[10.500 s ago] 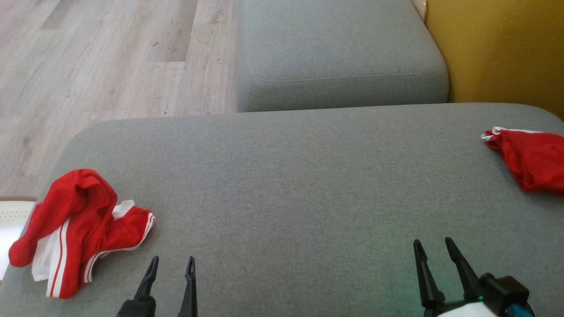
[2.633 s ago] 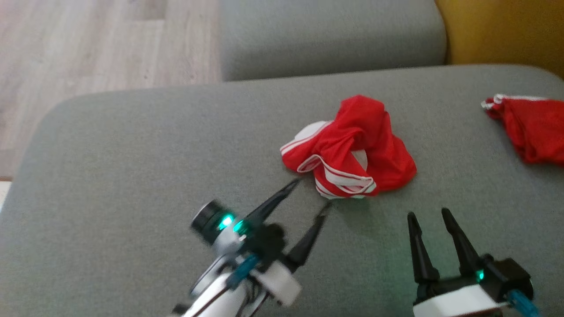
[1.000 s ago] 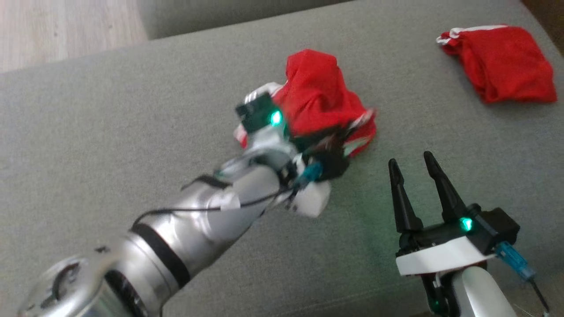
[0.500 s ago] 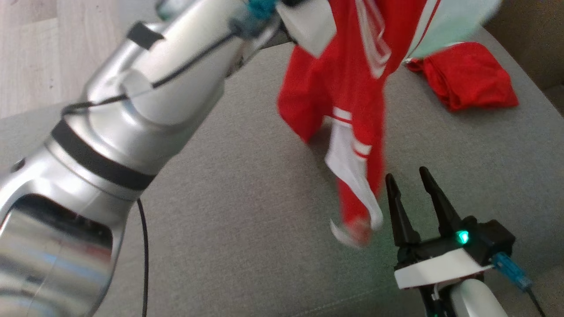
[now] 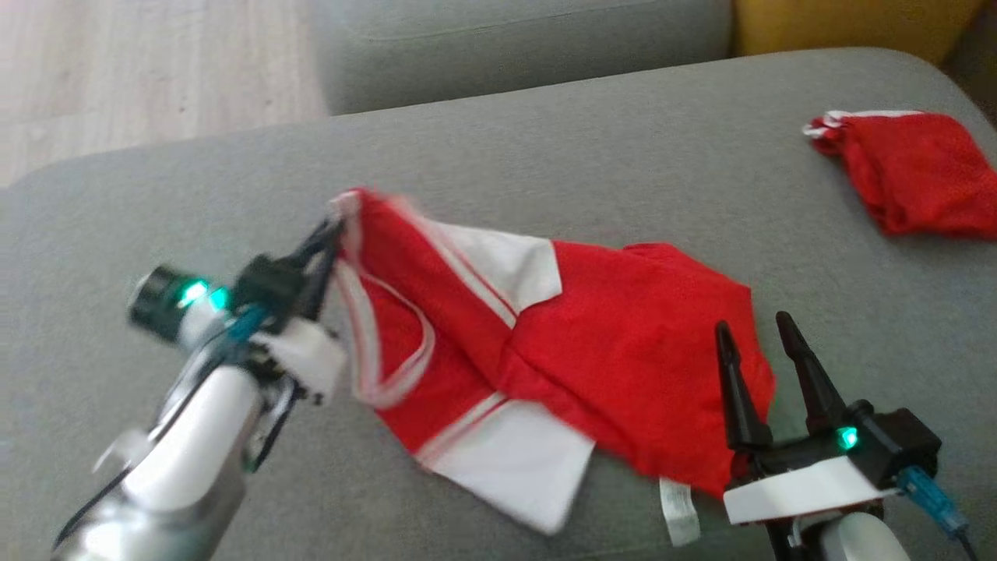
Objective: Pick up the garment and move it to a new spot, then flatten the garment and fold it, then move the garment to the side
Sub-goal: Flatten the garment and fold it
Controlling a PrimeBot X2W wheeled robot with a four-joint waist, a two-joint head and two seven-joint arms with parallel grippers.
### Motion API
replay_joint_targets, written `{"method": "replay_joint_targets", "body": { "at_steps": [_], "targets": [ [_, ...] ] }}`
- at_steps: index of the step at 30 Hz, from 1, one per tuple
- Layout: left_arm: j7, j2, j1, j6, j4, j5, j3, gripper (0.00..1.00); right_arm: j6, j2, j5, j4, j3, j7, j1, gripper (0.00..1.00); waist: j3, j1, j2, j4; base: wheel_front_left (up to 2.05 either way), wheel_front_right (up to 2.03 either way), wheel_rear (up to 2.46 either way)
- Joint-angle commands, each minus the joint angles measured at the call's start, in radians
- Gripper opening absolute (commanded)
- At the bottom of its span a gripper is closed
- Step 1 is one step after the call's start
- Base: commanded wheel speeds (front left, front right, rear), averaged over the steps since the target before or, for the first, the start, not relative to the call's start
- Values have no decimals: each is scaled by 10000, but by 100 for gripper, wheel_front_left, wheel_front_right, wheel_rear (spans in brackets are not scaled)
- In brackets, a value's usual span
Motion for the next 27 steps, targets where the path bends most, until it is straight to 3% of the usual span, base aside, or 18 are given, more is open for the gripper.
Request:
{"method": "replay_joint_targets", "body": {
  "at_steps": [1, 7, 11, 12, 13, 20, 24, 27],
  "targets": [
    [-63, 416, -749, 138, -488, -2, 705, 0, 73, -43, -62, -391, 165, -107, -261, 100, 58, 0, 0, 144, 0, 0, 0],
    [-63, 1053, 548, 647, -851, 288, 1820, 0, 73, -43, -166, -426, 50, -107, -329, 100, 179, 0, 0, 361, 0, 0, 0],
    [-63, 1108, 1123, 963, -853, 386, 2403, 0, 73, -43, -233, -389, 17, -107, -313, 100, 233, 0, 0, 467, 0, 0, 0],
    [-63, 1056, 1266, 1012, -813, 378, 2494, 40, 73, -43, -243, -375, 25, -107, -301, 100, 228, 0, 0, 489, 0, 0, 0],
    [-63, 995, 1377, 1093, -837, 396, 2584, 100, 73, -43, -248, -369, 29, -107, -284, 100, 223, 0, 0, 508, 0, 0, 0],
    [-63, 477, 2456, 1671, -2339, 655, 3139, 100, 73, -43, -225, -389, 36, -107, -191, 100, 139, 0, 0, 537, 0, 0, 0],
    [-63, -49, 3720, 1385, -3326, 590, 2746, 100, 73, -43, -229, -400, 14, -107, -122, 100, 108, 0, 0, 573, 0, 0, 0],
    [-63, -392, 4526, 1130, -3282, 372, 2387, 100, 73, -43, -241, -414, -22, -107, -87, 100, 121, 0, 0, 636, 0, 0, 0]
  ]
}}
